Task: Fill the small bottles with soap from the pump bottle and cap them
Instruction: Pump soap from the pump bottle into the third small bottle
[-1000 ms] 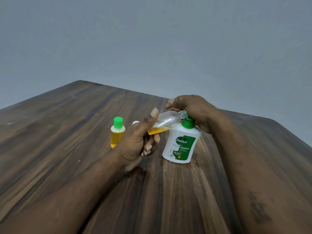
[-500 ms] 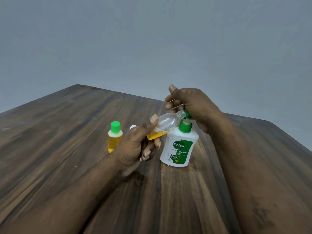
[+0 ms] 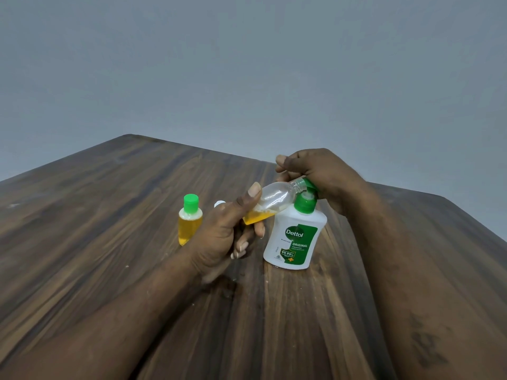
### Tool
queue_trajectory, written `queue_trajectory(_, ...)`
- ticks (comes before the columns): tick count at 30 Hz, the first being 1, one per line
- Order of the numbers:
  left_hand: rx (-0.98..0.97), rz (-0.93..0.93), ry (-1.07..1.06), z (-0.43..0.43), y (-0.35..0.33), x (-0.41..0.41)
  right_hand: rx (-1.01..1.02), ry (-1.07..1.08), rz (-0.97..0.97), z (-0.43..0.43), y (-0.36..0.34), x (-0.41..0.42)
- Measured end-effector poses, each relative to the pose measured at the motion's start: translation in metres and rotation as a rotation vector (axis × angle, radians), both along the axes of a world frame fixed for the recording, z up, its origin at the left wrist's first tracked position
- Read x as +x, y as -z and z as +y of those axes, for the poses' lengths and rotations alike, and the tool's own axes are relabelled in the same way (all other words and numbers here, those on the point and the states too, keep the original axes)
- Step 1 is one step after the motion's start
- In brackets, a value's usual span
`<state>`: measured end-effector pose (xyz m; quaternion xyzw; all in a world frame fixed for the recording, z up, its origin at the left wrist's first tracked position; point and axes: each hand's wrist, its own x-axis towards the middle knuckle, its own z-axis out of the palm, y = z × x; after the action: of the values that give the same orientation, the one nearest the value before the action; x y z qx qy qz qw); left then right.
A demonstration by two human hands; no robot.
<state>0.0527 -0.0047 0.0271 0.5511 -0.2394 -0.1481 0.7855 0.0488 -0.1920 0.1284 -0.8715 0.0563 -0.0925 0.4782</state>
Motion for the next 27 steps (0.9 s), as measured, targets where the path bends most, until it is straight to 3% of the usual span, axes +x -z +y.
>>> queue_trajectory(6,0.002,0.013,0.029,0.004,0.001,-0.001,-0.102,0.041,0.085,0.004,0.001,-0.002)
queue_trajectory(11,-0.01,0.021,0.065,0.004,0.001,0.001,-0.228,0.065,0.015,0.007,-0.002,-0.002)
queue_trajectory(19,-0.019,0.016,0.098,0.004,0.001,0.001,-0.08,0.125,-0.248,0.005,-0.008,-0.005)
queue_trajectory(27,-0.024,0.02,0.086,0.004,0.002,0.003,0.023,0.085,-0.184,0.011,-0.009,-0.005)
